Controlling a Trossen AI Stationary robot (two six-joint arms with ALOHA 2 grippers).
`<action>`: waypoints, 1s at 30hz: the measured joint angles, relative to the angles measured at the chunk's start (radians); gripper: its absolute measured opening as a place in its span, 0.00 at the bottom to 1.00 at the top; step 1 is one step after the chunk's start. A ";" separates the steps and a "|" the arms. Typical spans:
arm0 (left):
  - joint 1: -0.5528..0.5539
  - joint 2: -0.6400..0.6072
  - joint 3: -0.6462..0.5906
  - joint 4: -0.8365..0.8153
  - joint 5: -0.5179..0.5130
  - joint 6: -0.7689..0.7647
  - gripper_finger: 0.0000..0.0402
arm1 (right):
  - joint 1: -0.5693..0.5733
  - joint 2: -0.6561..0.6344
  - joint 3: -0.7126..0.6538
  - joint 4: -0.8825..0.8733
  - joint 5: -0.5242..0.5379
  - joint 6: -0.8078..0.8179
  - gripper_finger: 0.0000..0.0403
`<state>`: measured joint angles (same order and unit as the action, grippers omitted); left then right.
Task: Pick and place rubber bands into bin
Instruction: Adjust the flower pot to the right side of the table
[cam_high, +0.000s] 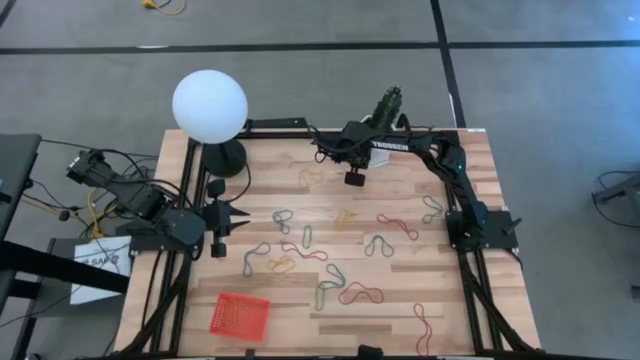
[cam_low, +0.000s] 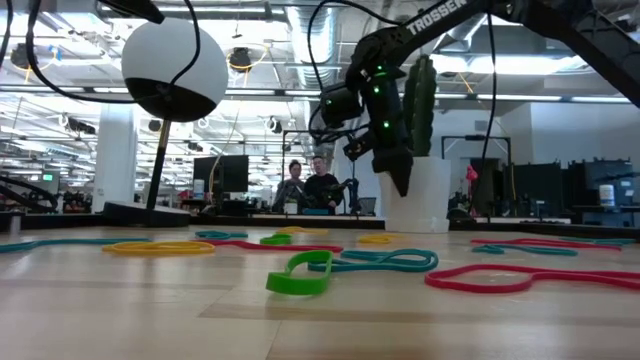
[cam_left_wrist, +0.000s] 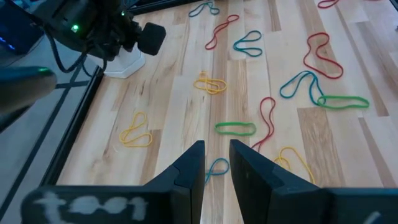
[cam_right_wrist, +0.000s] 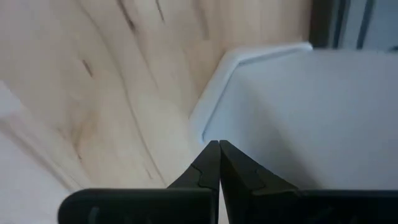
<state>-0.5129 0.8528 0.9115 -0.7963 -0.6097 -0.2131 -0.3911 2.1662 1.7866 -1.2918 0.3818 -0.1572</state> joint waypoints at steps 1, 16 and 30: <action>0.000 0.000 0.000 0.000 0.000 0.000 0.16 | 0.007 0.000 0.000 0.009 -0.015 -0.010 0.00; 0.000 0.000 0.000 0.001 -0.001 0.018 0.16 | 0.023 0.000 0.001 0.381 0.023 -0.244 0.00; 0.000 0.000 0.000 0.001 -0.025 0.031 0.16 | -0.099 -0.001 0.003 0.343 -0.021 -0.238 0.00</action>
<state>-0.5127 0.8524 0.9115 -0.7952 -0.6342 -0.1818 -0.4899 2.1649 1.7895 -0.9487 0.3610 -0.3948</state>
